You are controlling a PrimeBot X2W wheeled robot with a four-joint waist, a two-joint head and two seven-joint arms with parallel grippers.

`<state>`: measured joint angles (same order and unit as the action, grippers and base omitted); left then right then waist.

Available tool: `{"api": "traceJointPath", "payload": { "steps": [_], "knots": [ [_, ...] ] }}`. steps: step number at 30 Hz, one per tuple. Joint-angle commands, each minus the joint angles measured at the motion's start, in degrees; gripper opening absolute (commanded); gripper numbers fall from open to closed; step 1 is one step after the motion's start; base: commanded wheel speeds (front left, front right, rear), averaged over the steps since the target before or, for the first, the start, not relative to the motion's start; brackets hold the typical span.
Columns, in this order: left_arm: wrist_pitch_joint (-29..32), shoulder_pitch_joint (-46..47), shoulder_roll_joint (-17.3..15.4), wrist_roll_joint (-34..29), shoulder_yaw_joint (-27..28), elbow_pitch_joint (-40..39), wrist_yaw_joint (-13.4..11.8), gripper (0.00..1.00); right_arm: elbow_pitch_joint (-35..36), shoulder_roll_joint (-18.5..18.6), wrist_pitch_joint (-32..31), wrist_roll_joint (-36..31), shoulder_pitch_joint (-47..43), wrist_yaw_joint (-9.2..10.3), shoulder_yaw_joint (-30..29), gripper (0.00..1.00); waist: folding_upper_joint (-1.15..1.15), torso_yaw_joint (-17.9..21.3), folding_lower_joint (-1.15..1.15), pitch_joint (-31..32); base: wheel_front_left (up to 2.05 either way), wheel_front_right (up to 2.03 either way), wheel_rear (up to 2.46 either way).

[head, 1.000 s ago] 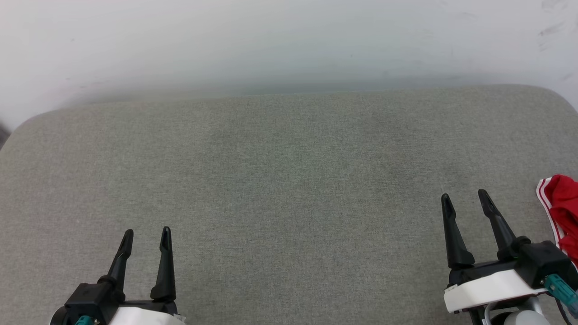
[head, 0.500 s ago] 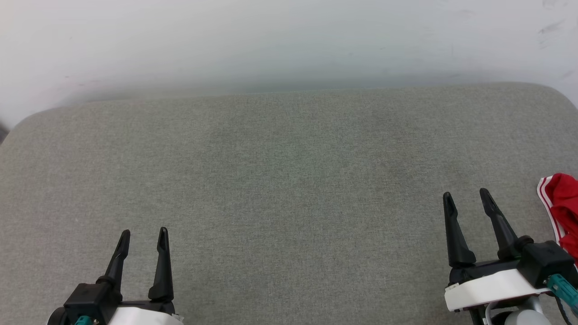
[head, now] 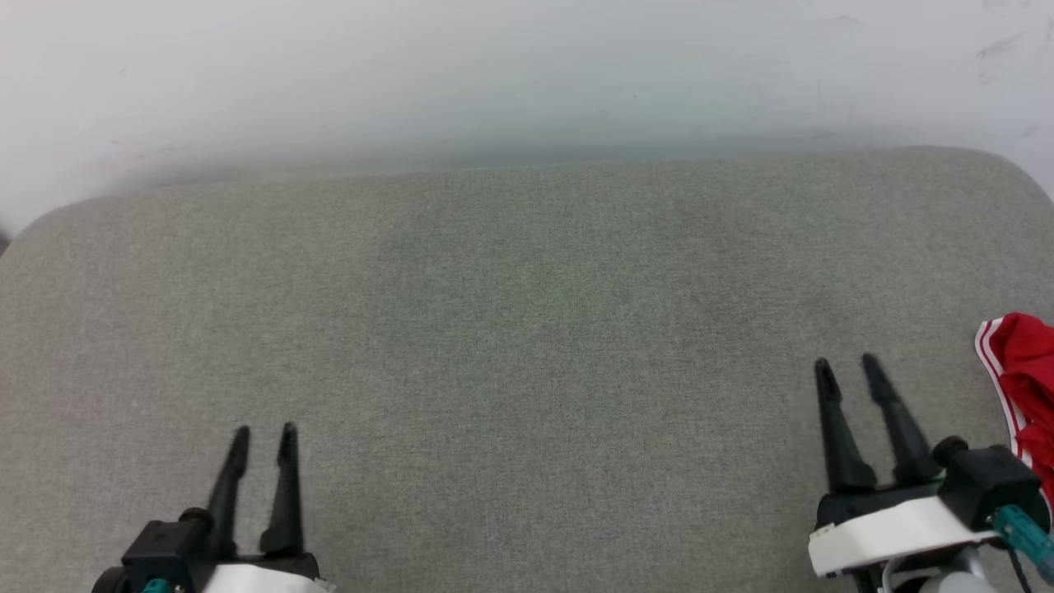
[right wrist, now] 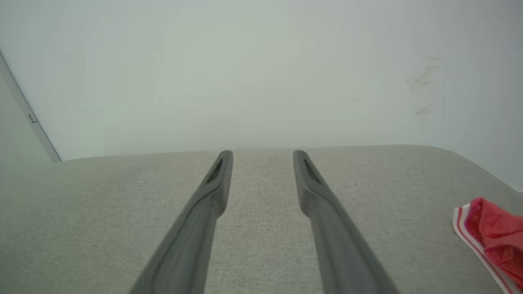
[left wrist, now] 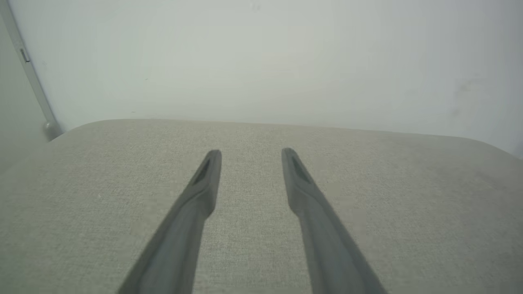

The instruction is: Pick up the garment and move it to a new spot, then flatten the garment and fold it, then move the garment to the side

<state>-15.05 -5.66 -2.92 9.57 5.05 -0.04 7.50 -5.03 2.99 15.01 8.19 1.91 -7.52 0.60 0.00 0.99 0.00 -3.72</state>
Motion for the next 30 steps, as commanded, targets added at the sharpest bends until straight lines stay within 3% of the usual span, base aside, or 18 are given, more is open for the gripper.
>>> {"api": "traceJointPath", "payload": {
  "steps": [1,3,30],
  "knots": [
    [0.0,-0.1,0.0,0.1,-0.1,0.3,0.0,0.00,-0.2,0.0,0.0,0.1,-0.2,0.01,0.0,0.00,0.00,0.0,0.00,0.0,0.00,0.00,0.00],
    [0.0,-0.3,0.1,0.2,-0.2,1.4,0.0,0.00,-1.3,0.0,-0.1,0.2,-0.8,0.00,0.1,0.00,0.00,0.0,0.00,0.0,0.00,0.00,0.00],
    [5.9,3.9,-1.2,29.2,-1.3,5.8,0.0,0.00,-3.7,1.4,-5.8,29.8,1.0,0.01,-0.6,0.00,0.00,-0.2,0.00,0.8,0.00,0.00,0.00]
  ]
}}
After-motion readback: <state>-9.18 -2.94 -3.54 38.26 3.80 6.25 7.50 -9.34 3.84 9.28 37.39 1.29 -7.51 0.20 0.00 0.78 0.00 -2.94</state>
